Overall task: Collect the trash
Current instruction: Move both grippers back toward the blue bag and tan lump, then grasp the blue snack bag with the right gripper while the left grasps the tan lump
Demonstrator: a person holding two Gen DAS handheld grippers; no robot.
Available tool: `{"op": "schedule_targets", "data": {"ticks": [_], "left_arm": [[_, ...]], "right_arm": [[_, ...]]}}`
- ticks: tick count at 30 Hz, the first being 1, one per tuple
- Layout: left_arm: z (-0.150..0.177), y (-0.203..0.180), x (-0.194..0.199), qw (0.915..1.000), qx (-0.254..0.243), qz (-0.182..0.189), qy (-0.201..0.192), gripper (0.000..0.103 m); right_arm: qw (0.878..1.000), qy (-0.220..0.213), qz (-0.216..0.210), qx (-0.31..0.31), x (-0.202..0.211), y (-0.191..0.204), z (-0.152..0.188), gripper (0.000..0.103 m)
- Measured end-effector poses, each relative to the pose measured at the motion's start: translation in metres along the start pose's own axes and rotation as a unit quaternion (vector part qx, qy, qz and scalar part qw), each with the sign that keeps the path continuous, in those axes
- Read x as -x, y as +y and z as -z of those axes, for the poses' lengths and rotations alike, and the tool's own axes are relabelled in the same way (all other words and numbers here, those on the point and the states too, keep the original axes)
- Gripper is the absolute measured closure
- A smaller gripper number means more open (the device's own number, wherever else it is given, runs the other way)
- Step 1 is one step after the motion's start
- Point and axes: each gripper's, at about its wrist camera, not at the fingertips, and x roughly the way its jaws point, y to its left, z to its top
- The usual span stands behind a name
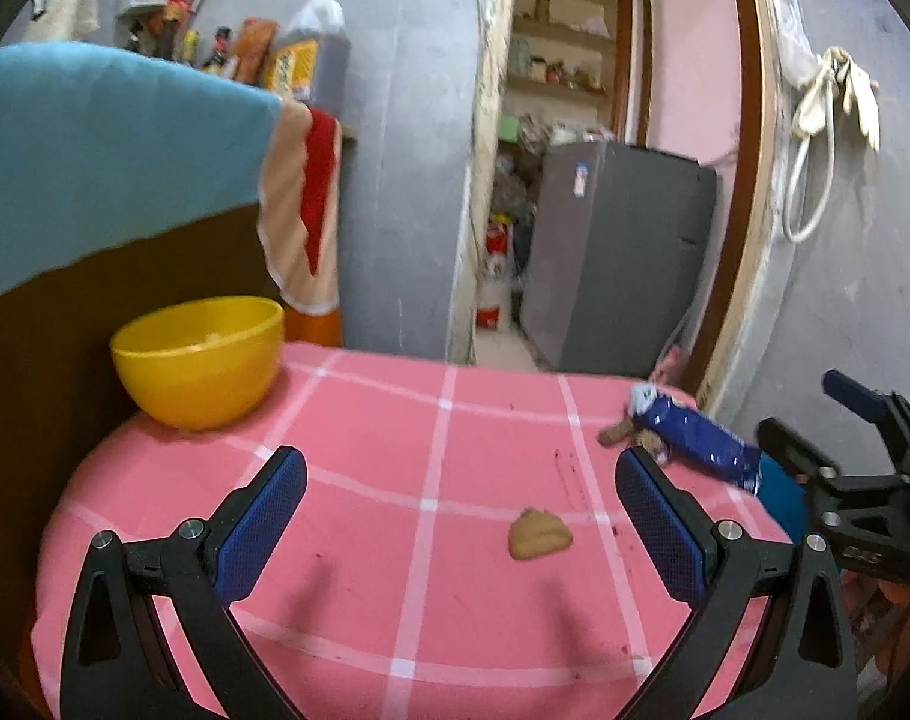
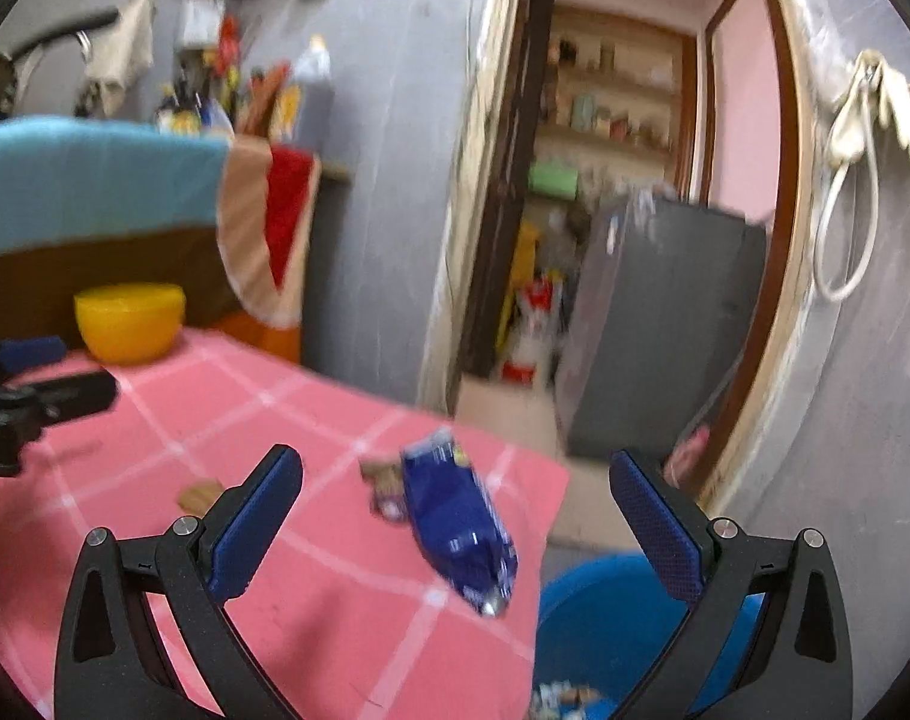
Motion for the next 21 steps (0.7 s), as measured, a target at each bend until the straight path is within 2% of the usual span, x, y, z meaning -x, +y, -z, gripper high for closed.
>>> {"op": "schedule_targets", "data": {"ticks": [3,7,11,16,19,21], "left_arm": [[0.003,-0.004,-0.011,0.9996,-0.007,0.006,0.027,0.002],[0.007,-0.006,-0.027,0.9974,-0.008,0.015,0.070,0.002],[0.009,-0.008,-0.044,0.9929,-0.007,0.021,0.116,0.002],[0.011,-0.008,-0.061,0.9873,-0.002,0.038,0.154,0.003],[0.011,-0.010,-0.067,0.9849,-0.005,0.046,0.167,0.004],[0.011,-0.010,-0.070,0.9833,-0.005,0.060,0.172,0.010]], "right_arm": [[0.999,0.035,-0.002,-0.008,-0.013,-0.004,0.006,0.000],[0.998,0.060,-0.012,-0.030,-0.025,-0.012,0.011,0.000],[0.995,0.085,-0.020,-0.048,-0.037,-0.019,0.015,0.000],[0.992,0.114,-0.028,-0.045,-0.055,-0.023,0.016,0.001],[0.990,0.131,-0.034,-0.037,-0.065,-0.022,0.017,0.010],[0.988,0.143,-0.039,-0.038,-0.071,-0.023,0.019,0.017]]}}
